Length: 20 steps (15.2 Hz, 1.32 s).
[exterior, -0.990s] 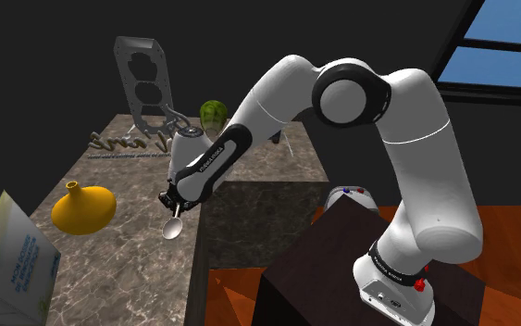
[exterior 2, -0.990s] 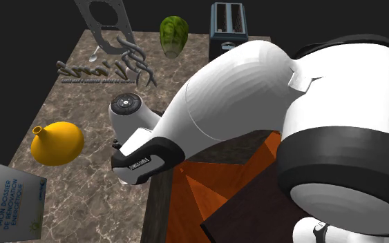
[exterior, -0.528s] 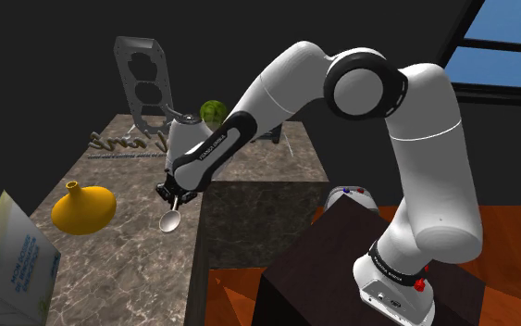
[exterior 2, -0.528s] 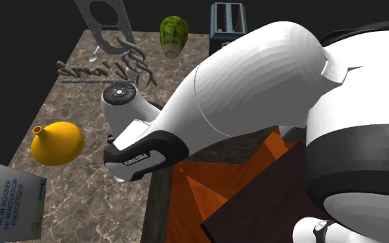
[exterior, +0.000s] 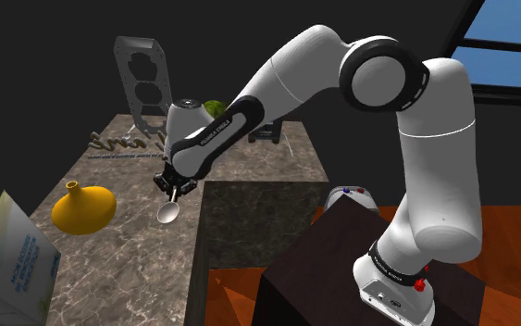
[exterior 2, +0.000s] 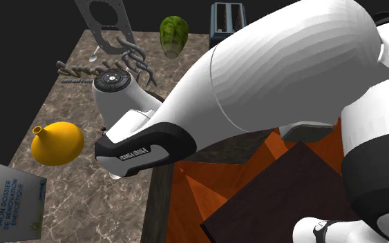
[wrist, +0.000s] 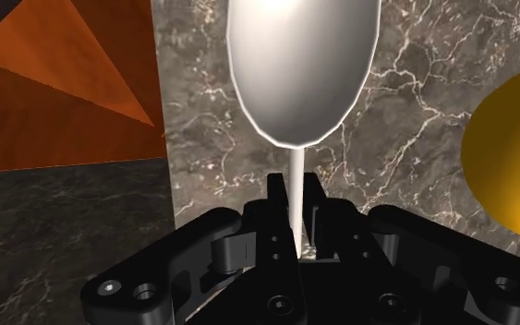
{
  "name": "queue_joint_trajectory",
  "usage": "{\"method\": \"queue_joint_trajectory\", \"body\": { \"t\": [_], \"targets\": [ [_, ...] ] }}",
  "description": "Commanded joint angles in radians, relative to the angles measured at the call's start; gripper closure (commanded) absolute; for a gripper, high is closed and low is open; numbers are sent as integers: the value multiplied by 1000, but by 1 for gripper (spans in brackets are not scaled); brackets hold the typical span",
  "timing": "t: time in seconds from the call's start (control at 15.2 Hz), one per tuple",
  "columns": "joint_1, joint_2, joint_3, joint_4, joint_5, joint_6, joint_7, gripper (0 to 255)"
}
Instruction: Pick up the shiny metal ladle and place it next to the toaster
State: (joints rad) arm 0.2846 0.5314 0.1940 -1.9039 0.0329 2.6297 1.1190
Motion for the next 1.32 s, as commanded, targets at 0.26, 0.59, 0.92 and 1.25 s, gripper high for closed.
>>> {"method": "queue_joint_trajectory", "body": {
  "t": [0.26,0.59,0.92,1.25],
  "targets": [
    [-5,-54,6,5,7,-59,2,255],
    [-9,-98,11,14,12,-111,3,255],
    [-13,-138,14,28,18,-164,5,255],
    [-16,-174,17,47,23,-220,6,255]
  ]
}}
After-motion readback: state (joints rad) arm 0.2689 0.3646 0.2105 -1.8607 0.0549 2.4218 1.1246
